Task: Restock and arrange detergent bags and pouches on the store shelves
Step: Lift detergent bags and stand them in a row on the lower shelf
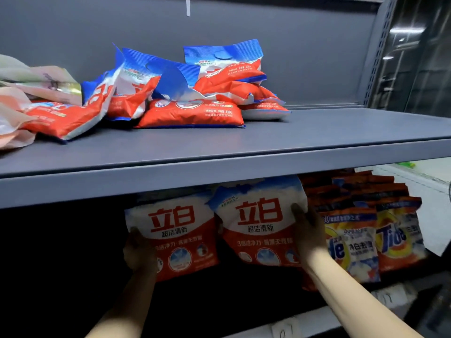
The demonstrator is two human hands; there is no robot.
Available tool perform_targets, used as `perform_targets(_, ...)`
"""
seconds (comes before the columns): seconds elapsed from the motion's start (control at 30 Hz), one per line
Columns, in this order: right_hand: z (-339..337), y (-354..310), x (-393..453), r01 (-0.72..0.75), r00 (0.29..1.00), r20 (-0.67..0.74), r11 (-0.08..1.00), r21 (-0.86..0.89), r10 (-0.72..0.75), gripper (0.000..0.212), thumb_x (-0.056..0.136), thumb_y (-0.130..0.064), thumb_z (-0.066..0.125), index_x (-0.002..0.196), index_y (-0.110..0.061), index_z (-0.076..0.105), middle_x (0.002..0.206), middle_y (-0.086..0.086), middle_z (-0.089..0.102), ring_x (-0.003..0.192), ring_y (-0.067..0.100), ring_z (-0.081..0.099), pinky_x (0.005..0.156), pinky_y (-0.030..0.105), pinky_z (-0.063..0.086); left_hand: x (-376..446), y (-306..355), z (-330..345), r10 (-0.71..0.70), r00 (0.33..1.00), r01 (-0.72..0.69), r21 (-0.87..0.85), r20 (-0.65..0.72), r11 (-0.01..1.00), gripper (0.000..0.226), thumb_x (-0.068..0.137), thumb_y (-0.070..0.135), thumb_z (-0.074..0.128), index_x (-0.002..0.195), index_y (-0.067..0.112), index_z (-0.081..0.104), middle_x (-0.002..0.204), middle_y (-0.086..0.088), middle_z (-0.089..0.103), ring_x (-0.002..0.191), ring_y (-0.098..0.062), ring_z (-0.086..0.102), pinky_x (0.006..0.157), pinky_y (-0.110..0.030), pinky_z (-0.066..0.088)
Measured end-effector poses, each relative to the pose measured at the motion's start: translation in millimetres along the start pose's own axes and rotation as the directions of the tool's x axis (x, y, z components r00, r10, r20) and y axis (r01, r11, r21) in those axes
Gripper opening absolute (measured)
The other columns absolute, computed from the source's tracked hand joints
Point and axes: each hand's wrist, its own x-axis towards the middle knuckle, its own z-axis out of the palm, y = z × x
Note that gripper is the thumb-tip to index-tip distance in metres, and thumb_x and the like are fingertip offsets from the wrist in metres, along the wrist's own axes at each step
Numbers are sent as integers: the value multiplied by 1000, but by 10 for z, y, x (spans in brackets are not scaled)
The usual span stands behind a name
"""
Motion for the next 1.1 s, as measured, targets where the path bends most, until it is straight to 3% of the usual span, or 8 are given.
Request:
perform_targets(0.23,376,179,299,-62,997,41,996,67,60,12,99,-29,47,98,-27,59,77,-5,74,63,11,71,45,23,52,299,-97,183,53,997,-53,4,60,999,48,101,40,37,120,1,55,113,-25,61,101,-39,60,80,-39,46)
perform_targets(0.47,576,600,666,32,999,6,981,-193,-32,30,99,-28,47,128,-23,39,95,-1,62,73,4,63,50,17,48,426,-271,52,46,992,-67,185,120,980,54,98,52,34,125,8,52,117,-22,61,103,-39,60,90,-52,48)
perform_targets(0.57,561,735,652,32,992,123,945,-326,9,62,91,-17,62,140,-20,24,129,3,51,113,11,58,78,25,54,368,-268,8,46,992,-73,232,121,970,57,95,44,49,138,10,37,131,-21,52,116,-40,53,95,-55,43)
perform_targets(0.63,562,790,574,114,988,150,833,-542,-37,90,87,-21,67,152,-18,3,153,6,24,141,23,26,108,41,34,283,-278,-36,68,996,-84,393,54,916,63,90,35,60,138,2,34,135,-26,45,121,-45,46,98,-57,39)
perform_targets(0.73,468,894,309,243,970,177,656,-715,-167,89,89,-27,62,152,-24,0,159,0,5,146,24,8,114,44,20,54,-248,-95,157,984,-170,656,79,735,66,80,22,72,129,-9,40,128,-35,42,118,-51,41,96,-60,35)
perform_targets(0.83,340,1096,-33,244,969,236,485,-840,-79,69,90,-38,55,148,-29,17,157,2,14,143,27,19,111,47,32,-202,-279,-138,257,897,-442,741,359,505,67,68,25,83,120,-5,53,119,-34,50,108,-50,49,84,-58,44)
perform_targets(0.93,270,1201,-205,201,962,265,472,-858,72,68,91,-44,50,149,-36,15,159,0,7,142,29,23,108,43,37,-381,-367,-134,336,680,-732,631,652,257,58,66,36,83,114,11,63,121,-24,57,111,-47,52,83,-59,46)
perform_targets(1.1,318,1177,-57,226,921,368,598,-769,125,65,97,-36,46,152,-30,12,160,-3,7,146,23,15,116,42,24,-378,-514,17,22,590,-788,569,807,235,56,93,61,31,145,53,9,158,-1,-19,138,-37,-29,113,-58,-10)
